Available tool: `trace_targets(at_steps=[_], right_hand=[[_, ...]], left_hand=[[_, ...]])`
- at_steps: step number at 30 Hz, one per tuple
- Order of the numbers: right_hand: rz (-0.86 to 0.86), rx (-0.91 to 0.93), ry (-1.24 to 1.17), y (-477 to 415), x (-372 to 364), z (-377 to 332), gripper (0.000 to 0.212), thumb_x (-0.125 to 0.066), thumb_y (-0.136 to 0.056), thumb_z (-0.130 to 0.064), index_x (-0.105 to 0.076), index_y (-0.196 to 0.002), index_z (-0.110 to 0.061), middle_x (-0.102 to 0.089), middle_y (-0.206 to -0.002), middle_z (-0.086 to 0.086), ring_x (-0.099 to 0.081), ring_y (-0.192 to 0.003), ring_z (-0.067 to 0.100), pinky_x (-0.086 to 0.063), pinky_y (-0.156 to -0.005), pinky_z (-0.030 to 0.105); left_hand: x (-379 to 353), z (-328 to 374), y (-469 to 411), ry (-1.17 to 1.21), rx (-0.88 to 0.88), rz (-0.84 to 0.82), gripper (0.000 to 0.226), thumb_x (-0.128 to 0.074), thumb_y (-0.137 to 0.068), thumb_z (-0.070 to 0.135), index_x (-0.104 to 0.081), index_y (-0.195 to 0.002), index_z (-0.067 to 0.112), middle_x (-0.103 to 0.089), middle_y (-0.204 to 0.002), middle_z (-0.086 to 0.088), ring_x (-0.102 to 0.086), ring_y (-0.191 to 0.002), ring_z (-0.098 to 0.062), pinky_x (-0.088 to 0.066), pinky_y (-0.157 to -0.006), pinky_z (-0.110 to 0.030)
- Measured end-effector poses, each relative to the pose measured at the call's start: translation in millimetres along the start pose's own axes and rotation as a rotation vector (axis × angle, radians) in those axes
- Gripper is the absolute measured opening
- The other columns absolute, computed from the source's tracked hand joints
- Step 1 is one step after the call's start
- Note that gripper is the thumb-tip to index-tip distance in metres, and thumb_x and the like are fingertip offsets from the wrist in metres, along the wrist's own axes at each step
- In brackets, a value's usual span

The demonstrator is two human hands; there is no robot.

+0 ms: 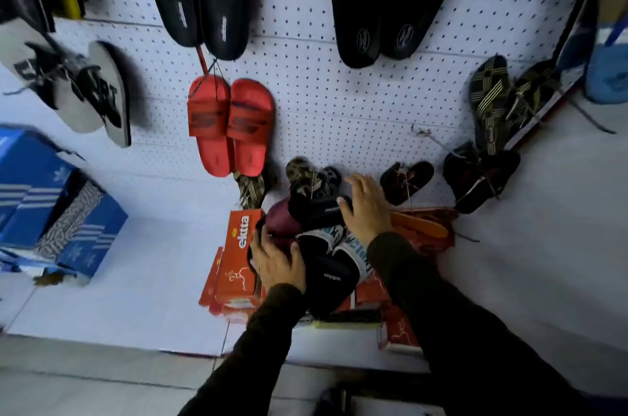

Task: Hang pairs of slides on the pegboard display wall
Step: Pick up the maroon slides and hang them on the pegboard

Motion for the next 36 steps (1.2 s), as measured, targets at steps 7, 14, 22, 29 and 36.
trace_targets(at_steps=[7,14,22,29,36], right_hand=[[-0.385,-0.101,-0.066,-51,-49,9,0.057,-0.04,-0.101,-0.039,-0.036,-0.15,-0.01,-0.038,-0.156,0.016,-0.037,-0.144,0.035,-0.032,-0.118,0.049],[-0.491,-0.271,-0.227,-66,-72,22,0.042,-0.063,-0.092,-0.023,-0.053,-0.129,-0.005,-0.063,-0.127,0.018,-0.06,-0.115,0.035,-0.046,-0.094,0.036],[-0.694,-0.431,-0.452,-44,-94,49,0.073,-0.09,-0.044,-0.031,-0.072,-0.11,-0.004,-0.076,-0.109,0.015,-0.072,-0.101,0.032,-0.057,-0.096,0.045],[-0.769,-0.624,-0.835,24,-72,19,0.031,-0.07,-0.08,0.011,-0.063,-0.107,-0.004,-0.07,-0.092,0.008,-0.067,-0.085,0.022,-0.062,-0.066,0.03],[-0.44,-0.582,-1.002,44,-49,-18,0.07,-0.079,-0.072,0.007,-0.046,-0.132,-0.006,-0.061,-0.131,0.015,-0.062,-0.12,0.036,-0.053,-0.098,0.054]], left_hand=[[-72,-122,26,0.526,0.821,-0.052,0.07,-0.075,-0.067,0.019,-0.052,-0.127,-0.01,-0.055,-0.135,-0.023,-0.055,-0.122,-0.037,-0.04,-0.11,-0.047],[-109,-158,18,0.601,0.936,-0.041,0.074,-0.086,-0.057,0.017,-0.052,-0.12,-0.002,-0.063,-0.123,-0.025,-0.064,-0.108,-0.039,-0.049,-0.101,-0.052],[-59,-91,24,0.606,0.832,-0.086,0.036,-0.065,-0.082,0.014,-0.063,-0.115,0.001,-0.067,-0.119,-0.018,-0.061,-0.113,-0.036,-0.046,-0.102,-0.037],[-7,-71,2,0.694,0.648,-0.09,0.045,-0.061,-0.087,0.016,-0.054,-0.13,0.011,-0.064,-0.121,-0.014,-0.062,-0.11,-0.033,-0.05,-0.1,-0.052],[62,-29,-39,0.57,0.306,-0.081,0.036,-0.068,-0.082,0.016,-0.064,-0.117,0.01,-0.067,-0.118,-0.014,-0.065,-0.105,-0.028,-0.051,-0.099,-0.051]])
Point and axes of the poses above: each hand's wrist, its own y-axis away from the middle knuckle, its own x-axis out of the back of the hand, z = x × y, the point moved 7 cm from there along -y, towards the middle knuckle
